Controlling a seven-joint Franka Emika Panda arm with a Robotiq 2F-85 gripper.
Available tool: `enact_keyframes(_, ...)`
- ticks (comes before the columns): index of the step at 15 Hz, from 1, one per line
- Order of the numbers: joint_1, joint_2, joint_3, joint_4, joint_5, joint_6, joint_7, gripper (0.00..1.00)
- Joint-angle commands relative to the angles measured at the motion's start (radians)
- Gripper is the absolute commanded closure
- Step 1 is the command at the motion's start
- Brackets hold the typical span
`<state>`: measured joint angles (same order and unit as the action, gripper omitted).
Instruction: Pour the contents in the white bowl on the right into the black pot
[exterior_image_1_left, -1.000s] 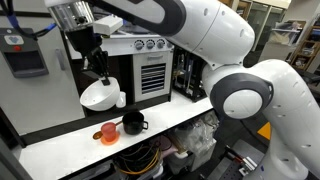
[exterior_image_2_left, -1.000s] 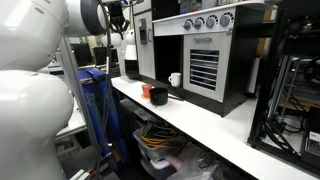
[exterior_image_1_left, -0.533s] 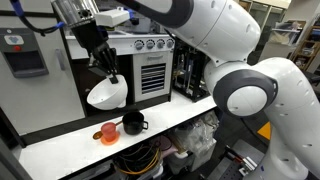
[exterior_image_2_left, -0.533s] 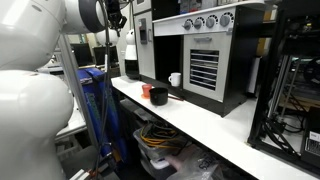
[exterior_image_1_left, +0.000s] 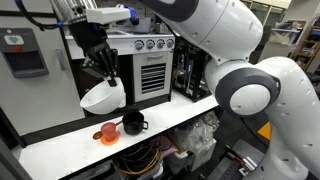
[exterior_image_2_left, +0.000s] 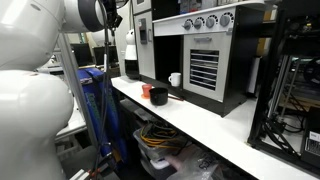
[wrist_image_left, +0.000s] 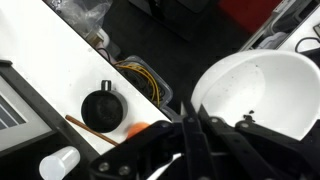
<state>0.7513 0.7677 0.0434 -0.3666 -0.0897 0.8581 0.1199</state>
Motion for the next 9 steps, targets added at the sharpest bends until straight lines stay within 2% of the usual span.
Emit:
enact_keyframes(1, -0.020, -0.009, 0.028, -0.021, 0.062, -0.007, 0.104, 0.99)
enact_keyframes(4, -0.021, -0.003, 0.032, -0.018, 0.096, 0.000, 0.178, 0.99)
enact_keyframes(5, -0.003, -0.002, 0.016, -0.012, 0.059, 0.003, 0.132, 0.96)
enact_keyframes(9, -0.004, -0.001, 0.018, -0.012, 0.068, 0.003, 0.156, 0.96)
